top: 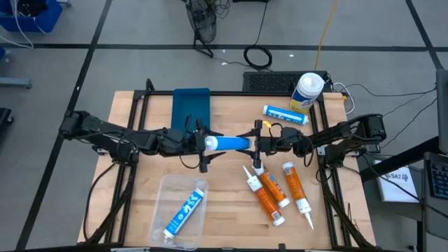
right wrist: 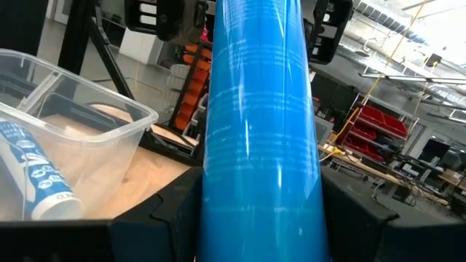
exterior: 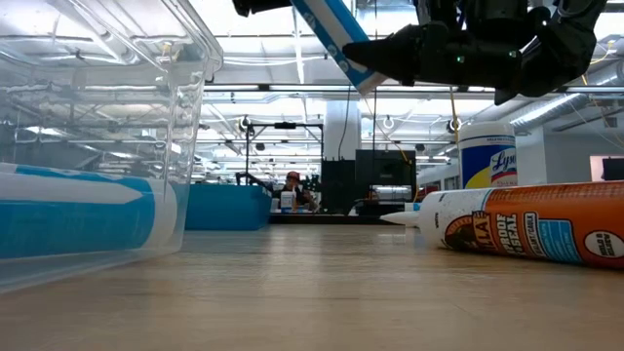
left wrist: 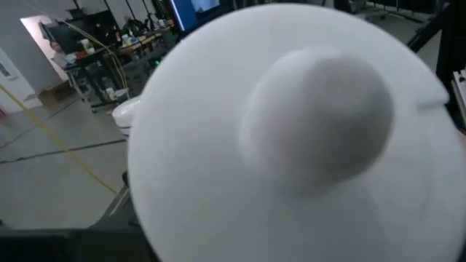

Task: Pick & place silicon tubes, Sealant and Lysol wipes
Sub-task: Put the bottom blue sealant into the transparent bin

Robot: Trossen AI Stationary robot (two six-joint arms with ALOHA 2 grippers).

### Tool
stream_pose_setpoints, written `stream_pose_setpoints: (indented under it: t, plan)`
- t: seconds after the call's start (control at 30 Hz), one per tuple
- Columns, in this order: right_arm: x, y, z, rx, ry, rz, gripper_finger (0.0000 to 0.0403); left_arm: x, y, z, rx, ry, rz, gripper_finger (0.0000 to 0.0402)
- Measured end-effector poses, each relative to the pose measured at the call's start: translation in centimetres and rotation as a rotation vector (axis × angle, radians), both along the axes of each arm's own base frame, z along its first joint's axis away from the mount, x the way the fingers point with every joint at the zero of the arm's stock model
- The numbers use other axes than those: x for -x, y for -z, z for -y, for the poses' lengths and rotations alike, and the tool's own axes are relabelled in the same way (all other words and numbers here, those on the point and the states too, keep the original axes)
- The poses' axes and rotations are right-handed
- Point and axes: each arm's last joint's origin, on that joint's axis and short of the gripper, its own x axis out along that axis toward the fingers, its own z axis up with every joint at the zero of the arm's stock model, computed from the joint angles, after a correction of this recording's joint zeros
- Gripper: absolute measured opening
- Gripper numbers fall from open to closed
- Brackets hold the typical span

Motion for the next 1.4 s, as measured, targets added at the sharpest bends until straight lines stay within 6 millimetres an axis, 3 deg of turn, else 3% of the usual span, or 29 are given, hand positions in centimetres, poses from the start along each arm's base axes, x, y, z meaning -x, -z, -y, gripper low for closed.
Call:
stream_pose_setpoints:
  t: [0.37, 0.6, 0.9, 1.4]
  plan:
    - [0.0, 0.0, 0.0, 0.008, 0.007, 0.005, 0.0209, -0.2, -0.3, -0.7, 0.013, -0.005, 0.033, 0.0286]
    - [0.0, -0.1, 0.1, 0.012, -0.001, 0.007, 0.0209, -2.0, 0.7, -1.5, 0.022, 0.135, 0.090, 0.0280]
    - [0.0, 0.1, 0.2, -0.016, 0.006, -0.009, 0.0209, -3.7, 1.8, -2.9, 0.020, 0.147, 0.153, 0.0281]
    - [0.0, 0.1, 0.2, -0.014, 0.004, -0.015, 0.0209, -3.7, 1.9, -2.8, 0.030, 0.221, 0.144, 0.0277]
